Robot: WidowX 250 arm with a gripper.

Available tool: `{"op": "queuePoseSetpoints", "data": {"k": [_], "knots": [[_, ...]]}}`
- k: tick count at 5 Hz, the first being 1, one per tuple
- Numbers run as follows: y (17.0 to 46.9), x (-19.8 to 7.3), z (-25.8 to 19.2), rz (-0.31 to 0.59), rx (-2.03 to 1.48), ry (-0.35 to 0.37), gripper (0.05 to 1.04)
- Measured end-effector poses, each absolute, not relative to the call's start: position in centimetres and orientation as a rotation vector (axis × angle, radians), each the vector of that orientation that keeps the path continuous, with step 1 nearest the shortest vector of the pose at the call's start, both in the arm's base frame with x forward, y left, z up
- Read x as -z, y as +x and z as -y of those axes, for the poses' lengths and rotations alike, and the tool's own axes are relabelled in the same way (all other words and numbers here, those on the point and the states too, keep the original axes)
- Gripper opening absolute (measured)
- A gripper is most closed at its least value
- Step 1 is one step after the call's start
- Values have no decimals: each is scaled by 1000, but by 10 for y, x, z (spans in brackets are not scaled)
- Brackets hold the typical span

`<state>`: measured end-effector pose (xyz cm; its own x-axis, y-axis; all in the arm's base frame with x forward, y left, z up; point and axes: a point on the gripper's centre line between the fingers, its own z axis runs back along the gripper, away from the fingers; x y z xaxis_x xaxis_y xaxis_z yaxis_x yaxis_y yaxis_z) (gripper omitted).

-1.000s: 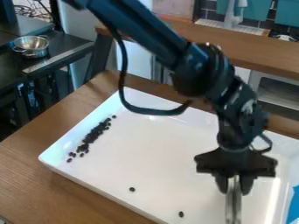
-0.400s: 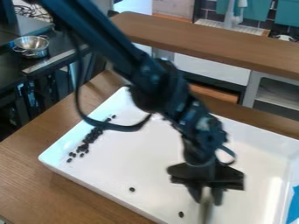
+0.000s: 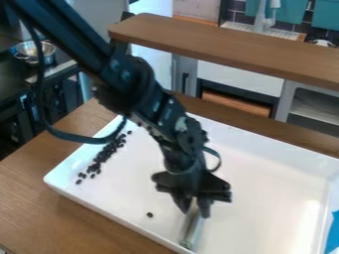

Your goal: Sweep into pile

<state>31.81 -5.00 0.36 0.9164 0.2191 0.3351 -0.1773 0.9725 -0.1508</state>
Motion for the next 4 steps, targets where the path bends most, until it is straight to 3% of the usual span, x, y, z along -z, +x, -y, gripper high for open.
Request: {"op": "queuePoseSetpoints", "data": {"k": [2, 4], "knots": [[318, -1, -5, 388, -107, -25, 347], [303, -3, -54, 326, -88, 5, 347]]}}
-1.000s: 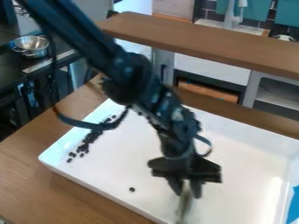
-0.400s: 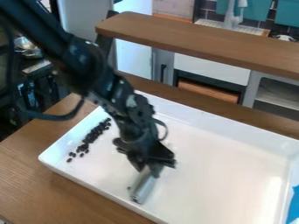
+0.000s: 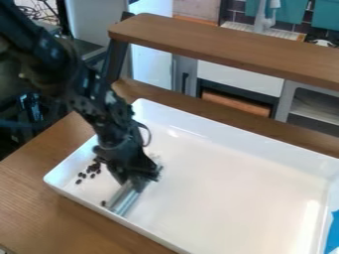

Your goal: Sweep into pile

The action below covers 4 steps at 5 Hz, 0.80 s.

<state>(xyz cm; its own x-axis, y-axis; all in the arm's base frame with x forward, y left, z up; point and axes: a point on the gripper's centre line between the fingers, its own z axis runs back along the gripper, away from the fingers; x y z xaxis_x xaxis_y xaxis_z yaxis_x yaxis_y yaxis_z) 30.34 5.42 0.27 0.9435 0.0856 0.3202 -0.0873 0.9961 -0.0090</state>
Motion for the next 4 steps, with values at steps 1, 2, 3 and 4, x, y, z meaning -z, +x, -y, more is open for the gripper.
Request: {"op": "queuePoseSetpoints", "data": {"k": [1, 2, 3, 4], "knots": [[297, -13, -85, 336, -88, 27, 347], [295, -16, -103, 359, -78, 58, 347], [297, -20, -119, 374, -73, 103, 347], [300, -36, -114, 395, -83, 97, 347]]}}
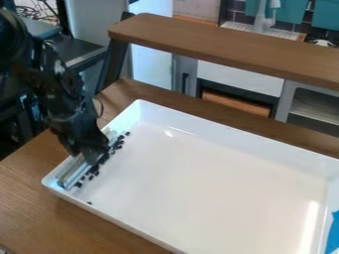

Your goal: Sweep into pile

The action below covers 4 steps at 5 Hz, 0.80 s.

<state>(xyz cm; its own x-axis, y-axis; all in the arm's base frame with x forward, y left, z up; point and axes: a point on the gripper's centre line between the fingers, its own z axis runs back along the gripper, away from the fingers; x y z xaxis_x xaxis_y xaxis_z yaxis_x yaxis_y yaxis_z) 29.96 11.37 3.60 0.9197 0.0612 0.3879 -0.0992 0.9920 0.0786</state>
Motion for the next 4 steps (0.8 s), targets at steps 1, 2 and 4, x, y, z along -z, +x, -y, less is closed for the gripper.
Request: {"op": "queuePoseSetpoints", "data": {"k": [1, 2, 4], "knots": [[310, -66, -72, 409, -114, 2, 347], [317, -86, -27, 353, -122, -113, 347], [338, -89, 68, 296, -138, -153, 347]]}}
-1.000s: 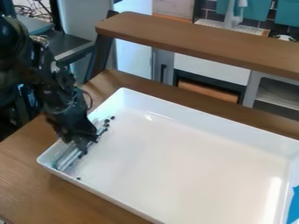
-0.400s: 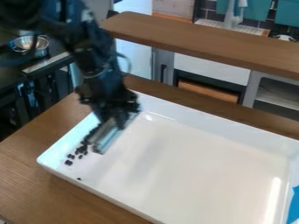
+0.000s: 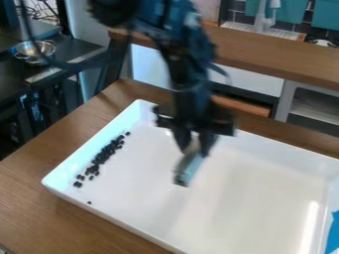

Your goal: Sweep into pile

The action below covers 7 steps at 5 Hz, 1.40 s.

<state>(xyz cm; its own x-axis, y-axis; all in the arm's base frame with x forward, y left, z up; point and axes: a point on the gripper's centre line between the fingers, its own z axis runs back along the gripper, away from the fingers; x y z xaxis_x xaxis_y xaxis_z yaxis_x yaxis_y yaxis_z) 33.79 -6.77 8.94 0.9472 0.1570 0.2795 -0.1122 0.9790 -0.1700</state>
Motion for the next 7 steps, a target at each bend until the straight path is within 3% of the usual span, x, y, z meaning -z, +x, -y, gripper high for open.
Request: {"op": "queuePoseSetpoints", "data": {"k": [3, 4, 5, 6, 7], "knots": [[366, -45, 199, 430, -126, -50, 347], [364, -26, 199, 435, -110, 17, 407], [370, -25, 196, 427, -141, 63, 719], [368, -25, 193, 375, -151, 57, 977], [370, -53, 183, 315, -163, 16, 1004]]}}
